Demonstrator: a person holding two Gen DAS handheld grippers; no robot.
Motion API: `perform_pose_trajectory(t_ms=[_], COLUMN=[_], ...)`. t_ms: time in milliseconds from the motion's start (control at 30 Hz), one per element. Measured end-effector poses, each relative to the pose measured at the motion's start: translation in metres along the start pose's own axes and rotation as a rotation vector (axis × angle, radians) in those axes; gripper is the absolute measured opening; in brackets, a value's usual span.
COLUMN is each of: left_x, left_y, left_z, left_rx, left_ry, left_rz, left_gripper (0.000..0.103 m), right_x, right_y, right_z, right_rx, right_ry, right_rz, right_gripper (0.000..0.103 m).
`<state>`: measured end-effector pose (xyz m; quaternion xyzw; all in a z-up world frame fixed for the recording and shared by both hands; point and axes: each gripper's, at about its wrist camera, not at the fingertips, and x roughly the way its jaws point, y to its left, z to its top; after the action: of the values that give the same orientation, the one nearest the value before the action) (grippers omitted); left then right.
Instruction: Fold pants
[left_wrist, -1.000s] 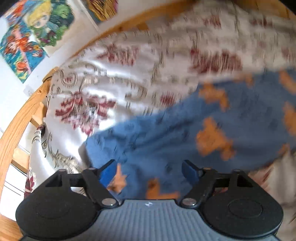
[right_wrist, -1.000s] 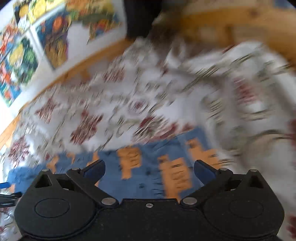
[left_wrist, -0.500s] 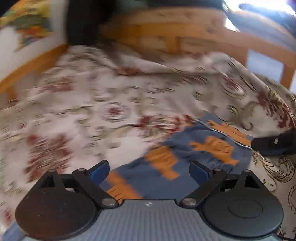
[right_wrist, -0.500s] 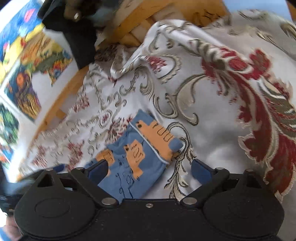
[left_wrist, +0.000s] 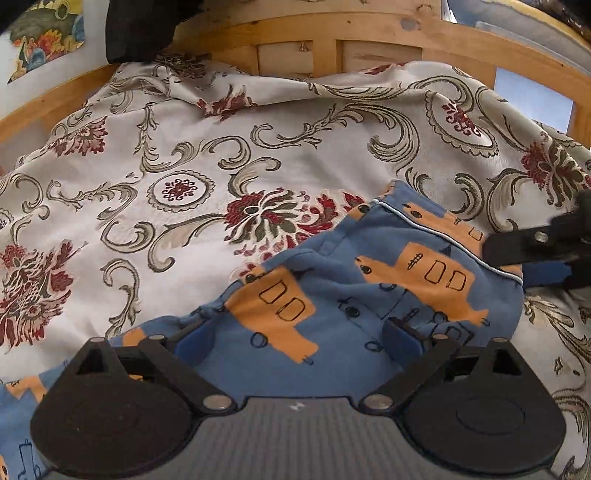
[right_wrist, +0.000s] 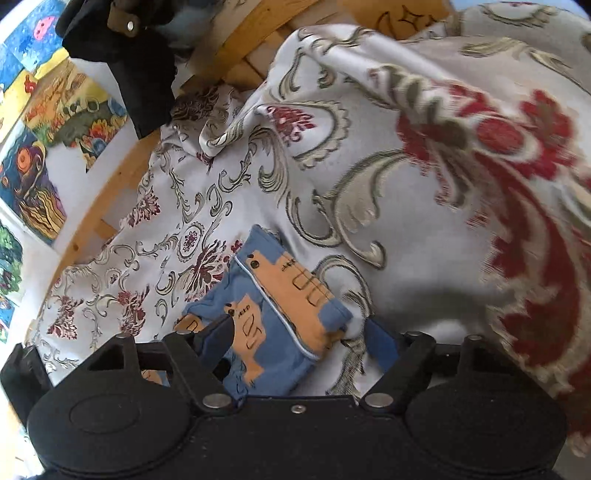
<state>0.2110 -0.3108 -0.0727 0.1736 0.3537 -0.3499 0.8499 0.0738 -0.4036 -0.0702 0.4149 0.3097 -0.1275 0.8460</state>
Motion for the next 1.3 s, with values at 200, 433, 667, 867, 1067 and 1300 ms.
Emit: perform_pose_trajectory(t_ms=[200,433,667,867,1067,1300], left_x=[-0.012,-0.013,-0.026,-0.024,-0.012,0.01], left_y=[0.018,0.024,0.04,0.037,0.013,0.0], left_z=[0.001,0.005,0.033,0.067,0.094,0.105], left_rx=[-0.057,-0.065,-0.198,-0.241,-0.202,-0.262], left_ry=[0.005,0.026,0.012,0.042,0.133,0.256], left_rz=[-0.039,-0.046,-0.179,-0.318,-0.356,-0.307], left_gripper=[0.1,0.099,0.099,0.099,0.098,0.079], right_x=[0.003,-0.002,-0.015,-0.014,-0.004,0.001], right_y=[-0.015,-0.031,0.023,0.068,0.096,0.103], right_z=[0.001,0.0,-0.01,-0.038,-0.066,-0.081], right_rx=[0.112,0.236,-0.178,-0.563,-0.829,-0.956], right_ry=[0.011,-0.01,-0.122,-0.155,-0.146,-0.13], right_rz=[0.044,0.056,-0.059,-0.11,-0.128,-0.13], right_gripper=[0.047,0.021,0.02,0.02,0.02,0.02])
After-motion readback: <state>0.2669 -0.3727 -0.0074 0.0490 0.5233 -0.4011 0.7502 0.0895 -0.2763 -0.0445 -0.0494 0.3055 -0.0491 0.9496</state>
